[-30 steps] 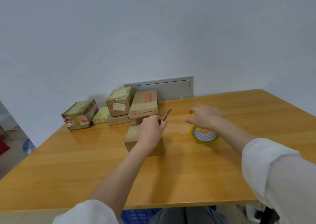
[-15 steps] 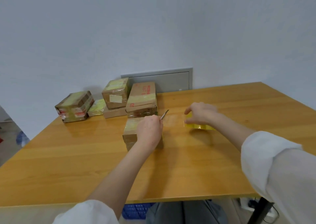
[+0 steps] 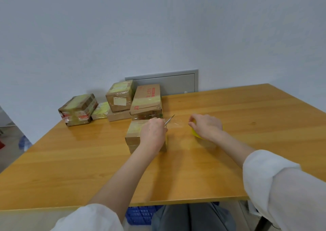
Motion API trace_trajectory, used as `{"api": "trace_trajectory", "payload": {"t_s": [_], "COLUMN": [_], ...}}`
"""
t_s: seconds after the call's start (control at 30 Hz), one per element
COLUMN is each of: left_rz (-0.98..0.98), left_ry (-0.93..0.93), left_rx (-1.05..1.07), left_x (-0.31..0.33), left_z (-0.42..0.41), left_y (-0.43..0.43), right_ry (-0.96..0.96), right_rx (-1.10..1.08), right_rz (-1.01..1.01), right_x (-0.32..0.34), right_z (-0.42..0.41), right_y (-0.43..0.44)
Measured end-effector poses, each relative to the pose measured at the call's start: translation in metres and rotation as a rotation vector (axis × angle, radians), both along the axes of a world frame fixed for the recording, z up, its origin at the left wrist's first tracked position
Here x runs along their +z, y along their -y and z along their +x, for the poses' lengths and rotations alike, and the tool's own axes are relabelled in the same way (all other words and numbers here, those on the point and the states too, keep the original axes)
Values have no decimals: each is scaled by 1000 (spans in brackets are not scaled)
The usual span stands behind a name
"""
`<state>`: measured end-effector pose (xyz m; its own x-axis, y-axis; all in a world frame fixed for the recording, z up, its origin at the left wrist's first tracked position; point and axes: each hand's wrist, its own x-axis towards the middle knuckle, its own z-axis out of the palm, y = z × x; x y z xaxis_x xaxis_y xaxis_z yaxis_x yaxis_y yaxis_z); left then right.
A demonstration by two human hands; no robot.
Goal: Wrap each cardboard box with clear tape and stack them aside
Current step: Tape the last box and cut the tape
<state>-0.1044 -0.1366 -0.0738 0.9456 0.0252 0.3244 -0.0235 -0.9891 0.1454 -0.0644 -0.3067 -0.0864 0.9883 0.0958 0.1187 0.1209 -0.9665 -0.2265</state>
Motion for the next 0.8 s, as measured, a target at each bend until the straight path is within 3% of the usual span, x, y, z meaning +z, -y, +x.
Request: {"api": "trace_trajectory", "payload": {"t_s": [0.27, 0.47, 0.8], "left_rz": [-52, -241, -413], "left_ry": [-16, 123, 20], "left_rx": [-24, -87, -25], "left_x": [-2, -17, -39], "left_z": [-7, -36, -44], "left_y": [-5, 8, 20], "right_ry": [9, 47, 63], "right_rx": [-73, -79, -86], "right_rz": [39, 56, 8], "right_x": [-6, -12, -12], "right_z": [-4, -6, -2], "right_y": [-4, -6, -9]}}
